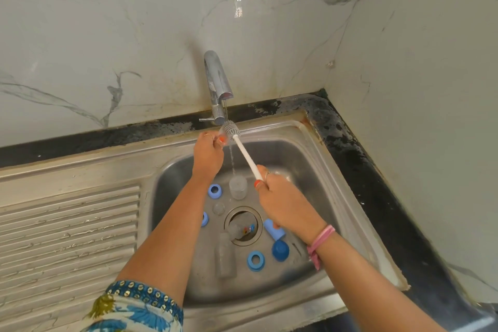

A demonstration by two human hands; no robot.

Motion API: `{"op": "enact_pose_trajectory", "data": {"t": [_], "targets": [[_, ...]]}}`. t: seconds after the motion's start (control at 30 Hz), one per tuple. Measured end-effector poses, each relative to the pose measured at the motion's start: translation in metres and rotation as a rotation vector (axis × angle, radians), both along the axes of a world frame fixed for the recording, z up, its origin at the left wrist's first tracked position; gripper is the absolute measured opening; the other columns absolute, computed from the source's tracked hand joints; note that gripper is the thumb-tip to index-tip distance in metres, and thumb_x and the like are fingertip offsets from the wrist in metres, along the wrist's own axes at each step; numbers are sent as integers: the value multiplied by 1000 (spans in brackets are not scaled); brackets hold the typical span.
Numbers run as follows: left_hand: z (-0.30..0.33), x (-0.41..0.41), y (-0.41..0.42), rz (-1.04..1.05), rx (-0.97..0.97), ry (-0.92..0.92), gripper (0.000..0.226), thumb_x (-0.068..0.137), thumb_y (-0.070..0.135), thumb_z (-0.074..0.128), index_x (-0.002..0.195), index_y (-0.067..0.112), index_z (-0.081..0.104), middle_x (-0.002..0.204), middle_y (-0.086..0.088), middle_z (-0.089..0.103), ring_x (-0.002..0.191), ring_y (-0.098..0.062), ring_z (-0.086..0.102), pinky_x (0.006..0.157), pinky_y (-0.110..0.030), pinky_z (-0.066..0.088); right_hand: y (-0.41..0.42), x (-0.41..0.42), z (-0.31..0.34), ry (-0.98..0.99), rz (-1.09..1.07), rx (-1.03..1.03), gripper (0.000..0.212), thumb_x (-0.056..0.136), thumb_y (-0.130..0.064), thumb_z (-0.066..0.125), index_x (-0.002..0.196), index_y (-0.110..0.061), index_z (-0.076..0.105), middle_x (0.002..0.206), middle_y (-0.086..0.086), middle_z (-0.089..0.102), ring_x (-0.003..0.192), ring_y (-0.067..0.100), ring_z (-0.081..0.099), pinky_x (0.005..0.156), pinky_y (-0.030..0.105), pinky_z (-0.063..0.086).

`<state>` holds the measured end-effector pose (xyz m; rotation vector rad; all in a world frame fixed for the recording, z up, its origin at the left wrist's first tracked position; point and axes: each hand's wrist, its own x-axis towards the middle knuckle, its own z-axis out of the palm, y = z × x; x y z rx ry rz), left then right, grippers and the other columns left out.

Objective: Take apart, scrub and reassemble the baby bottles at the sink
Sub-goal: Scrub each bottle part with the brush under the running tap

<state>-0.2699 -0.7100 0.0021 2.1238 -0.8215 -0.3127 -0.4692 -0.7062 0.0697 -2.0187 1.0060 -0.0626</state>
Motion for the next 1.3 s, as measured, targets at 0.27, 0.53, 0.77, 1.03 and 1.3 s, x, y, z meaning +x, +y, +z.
{"op": "enact_pose_trajectory", "data": {"t": [0.27, 0.53, 0.77, 1.03, 1.3], "targets": [[9, -13, -3, -225, 1, -58, 22, 101, 10, 47, 103, 4, 68, 116, -15, 58, 95, -15, 50, 79, -11, 31, -18, 5, 2, 30, -57, 1, 43, 103, -28, 32, 146, -23, 35, 76, -2, 47, 65, 16, 54, 61, 35, 57], [12, -6, -2, -292, 63, -130, 23, 100, 6, 46, 104, 5, 68, 120, -12, 55, 99, -15, 51, 83, -12, 31, -5, 3, 1, 61, -26, -82, 42, 104, -26, 32, 144, -17, 37, 77, 0, 47, 70, 18, 51, 70, 36, 55], [13, -4, 4, -171, -46, -70, 22, 100, 9, 47, 104, 9, 69, 118, -10, 54, 100, -15, 51, 82, -5, 29, -19, 10, 17, 10, 40, 20, 24, 102, -20, 32, 117, -11, 49, 73, 2, 47, 52, 21, 53, 46, 29, 49], [16, -4, 6, -366, 0, -197, 22, 97, 5, 52, 112, 2, 69, 124, -17, 44, 111, -25, 45, 93, -17, 35, -20, 9, 8, 1, -9, 34, 29, 100, -22, 34, 126, -15, 47, 73, -4, 45, 49, 15, 53, 42, 24, 46], [13, 15, 14, -167, -121, 195, 18, 97, 17, 55, 104, 8, 69, 126, -10, 38, 111, -13, 40, 95, -12, 32, -37, 13, 0, -154, -127, 313, 23, 100, -18, 39, 116, -27, 53, 65, 2, 45, 33, 2, 40, 35, 20, 38]]}}
